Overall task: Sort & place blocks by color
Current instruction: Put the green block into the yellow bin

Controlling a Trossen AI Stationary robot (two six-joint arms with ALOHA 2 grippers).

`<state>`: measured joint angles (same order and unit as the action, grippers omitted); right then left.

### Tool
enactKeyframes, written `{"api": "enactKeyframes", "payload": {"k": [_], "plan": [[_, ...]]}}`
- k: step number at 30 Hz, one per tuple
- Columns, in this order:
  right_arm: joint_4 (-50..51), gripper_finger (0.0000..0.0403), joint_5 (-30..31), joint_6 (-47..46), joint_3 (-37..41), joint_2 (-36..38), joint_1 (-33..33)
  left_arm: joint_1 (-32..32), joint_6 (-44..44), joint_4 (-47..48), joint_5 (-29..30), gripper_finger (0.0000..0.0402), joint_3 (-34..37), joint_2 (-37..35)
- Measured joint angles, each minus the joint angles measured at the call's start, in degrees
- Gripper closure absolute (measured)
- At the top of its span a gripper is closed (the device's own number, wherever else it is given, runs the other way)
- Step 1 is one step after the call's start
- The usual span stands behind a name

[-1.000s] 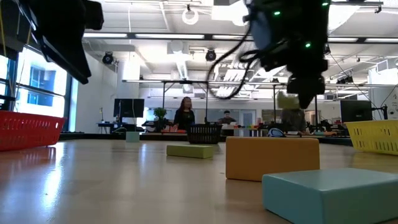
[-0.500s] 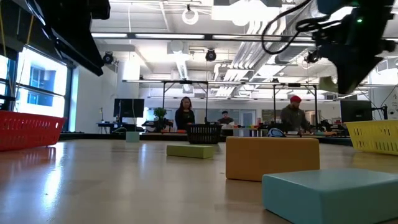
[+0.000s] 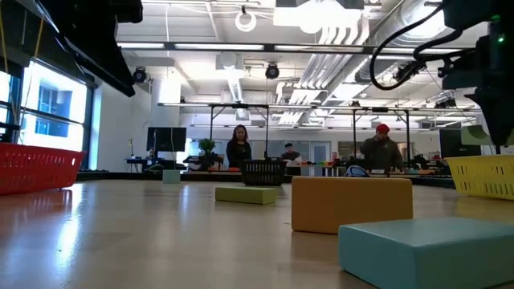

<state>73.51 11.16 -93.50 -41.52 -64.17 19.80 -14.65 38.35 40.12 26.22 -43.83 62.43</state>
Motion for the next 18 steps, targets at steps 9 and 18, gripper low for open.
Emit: {"api": "enactKeyframes", "payload": {"k": [9,18], "plan": [[-0.3,0.0297,-6.0,-4.1,-0.2,-0.4,0.2,0.0,0.0,0.1,0.0,0.0200,0.0,0.0],[-0.3,0.0293,-8.0,-3.5,-0.2,-0.4,0.2,0.0,-1.6,0.1,0.0,0.0200,0.0,0.0]]}}
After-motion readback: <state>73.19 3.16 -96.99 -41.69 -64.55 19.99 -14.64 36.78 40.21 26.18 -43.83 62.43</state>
